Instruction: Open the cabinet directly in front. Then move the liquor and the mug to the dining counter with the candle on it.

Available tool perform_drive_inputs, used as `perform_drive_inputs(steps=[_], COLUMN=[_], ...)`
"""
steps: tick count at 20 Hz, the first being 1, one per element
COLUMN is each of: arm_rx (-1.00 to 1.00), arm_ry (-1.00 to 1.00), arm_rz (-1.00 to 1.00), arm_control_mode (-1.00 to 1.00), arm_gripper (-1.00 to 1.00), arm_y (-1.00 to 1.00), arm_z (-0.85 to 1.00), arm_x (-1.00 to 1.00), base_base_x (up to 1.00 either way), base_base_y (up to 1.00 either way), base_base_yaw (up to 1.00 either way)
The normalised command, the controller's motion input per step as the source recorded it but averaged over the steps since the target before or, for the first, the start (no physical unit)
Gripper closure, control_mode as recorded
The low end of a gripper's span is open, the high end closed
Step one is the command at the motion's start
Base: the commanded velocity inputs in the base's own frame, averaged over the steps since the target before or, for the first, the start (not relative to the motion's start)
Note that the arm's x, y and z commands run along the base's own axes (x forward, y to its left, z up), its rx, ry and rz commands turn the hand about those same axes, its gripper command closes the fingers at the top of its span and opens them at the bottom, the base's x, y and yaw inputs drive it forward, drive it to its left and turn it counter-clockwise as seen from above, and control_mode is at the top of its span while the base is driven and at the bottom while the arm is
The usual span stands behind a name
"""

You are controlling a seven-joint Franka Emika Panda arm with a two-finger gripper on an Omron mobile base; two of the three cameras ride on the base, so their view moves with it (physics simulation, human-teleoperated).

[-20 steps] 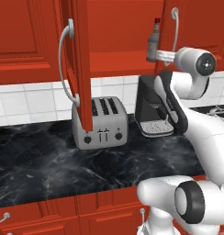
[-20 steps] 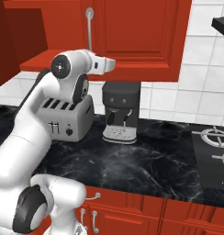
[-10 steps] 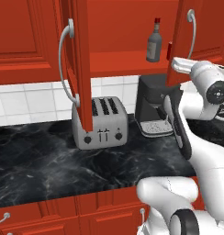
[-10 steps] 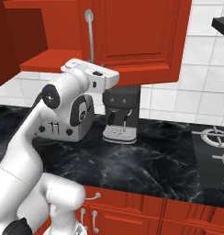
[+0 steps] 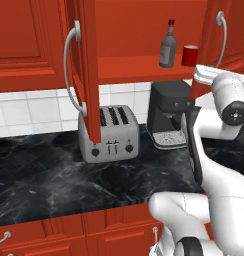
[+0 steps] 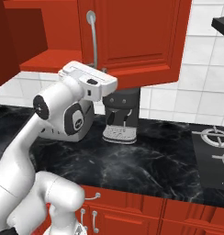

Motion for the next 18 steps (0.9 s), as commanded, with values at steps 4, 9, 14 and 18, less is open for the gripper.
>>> perform_drive_inputs(steps=[4, 9, 14, 18], arm_rx=[0.0, 0.0, 0.0, -0.07], arm_ry=[0.0, 0.03, 0.27, 0.41], arm_rz=[0.0, 0.0, 0.0, 0.0], arm_control_mode=[-1.0, -1.0, -1.0, -1.0], arm_gripper=[-1.0, -1.0, -1.0, -1.0], arm_y=[0.15, 0.54, 0.85, 1.0], arm_z=[-0.08, 0.15, 0.49, 0.15], arm_x=[-1.0, -1.0, -0.55, 0.17], base_base_x=[0.0, 0.0, 0.0, 0.0], base_base_y=[0.0, 0.0, 0.0, 0.0], base_base_yaw=[0.0, 0.0, 0.0, 0.0])
